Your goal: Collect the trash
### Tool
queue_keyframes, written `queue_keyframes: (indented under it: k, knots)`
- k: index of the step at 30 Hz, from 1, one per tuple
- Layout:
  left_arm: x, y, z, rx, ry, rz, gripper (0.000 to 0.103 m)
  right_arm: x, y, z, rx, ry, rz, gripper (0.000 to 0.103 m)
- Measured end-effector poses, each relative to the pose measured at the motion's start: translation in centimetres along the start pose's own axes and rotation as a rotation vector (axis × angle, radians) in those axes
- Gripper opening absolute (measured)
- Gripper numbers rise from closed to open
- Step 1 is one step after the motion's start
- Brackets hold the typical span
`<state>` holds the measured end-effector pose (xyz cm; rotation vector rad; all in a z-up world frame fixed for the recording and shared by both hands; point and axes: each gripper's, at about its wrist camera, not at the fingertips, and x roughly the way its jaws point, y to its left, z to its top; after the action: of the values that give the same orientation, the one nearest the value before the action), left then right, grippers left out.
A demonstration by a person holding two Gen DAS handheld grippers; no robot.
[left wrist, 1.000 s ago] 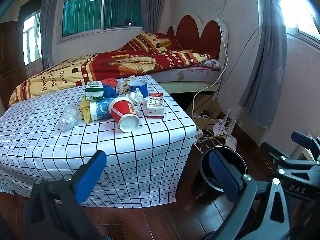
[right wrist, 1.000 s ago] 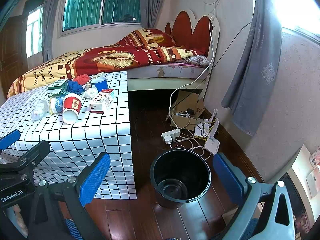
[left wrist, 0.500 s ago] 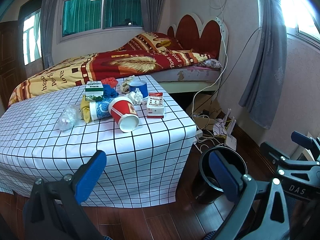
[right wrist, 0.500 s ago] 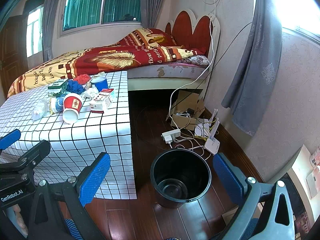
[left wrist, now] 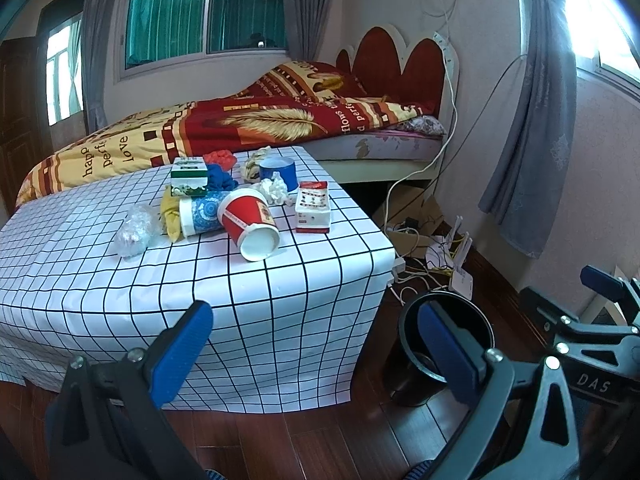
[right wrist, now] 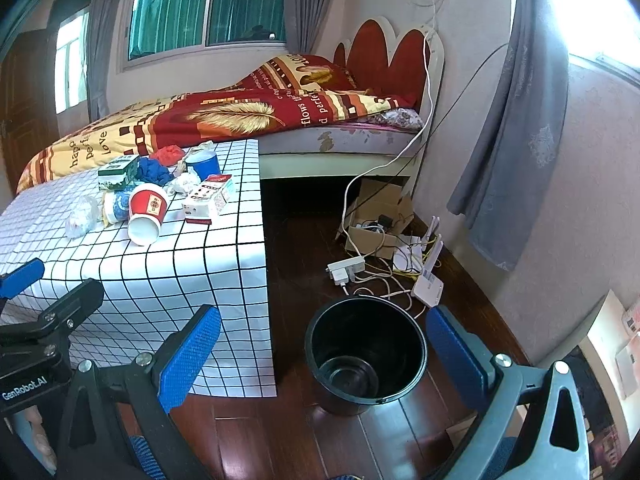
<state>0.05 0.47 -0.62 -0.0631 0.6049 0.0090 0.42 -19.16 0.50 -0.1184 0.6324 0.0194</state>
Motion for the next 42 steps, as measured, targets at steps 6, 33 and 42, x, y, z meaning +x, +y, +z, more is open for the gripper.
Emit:
queue_keyframes:
  k: [6, 33, 42]
  knots:
    - [0.4, 1.7, 0.2, -0.017, 0.005, 0.024, 0.103, 0.5, 0.2, 0.1, 0.005, -0.012, 0.010, 0.103]
    - [7.4, 15.2, 3.5, -0.189, -0.020, 0.195, 0.099, 13.6, 13.1, 8.3, -0.106, 0.017, 0.239, 0.089]
    - [10.5, 14.9, 4.4, -0.179, -0.001, 0.200, 0.099, 21.3, 15.9, 8.8, -0.126, 0.128, 0.289, 0.072]
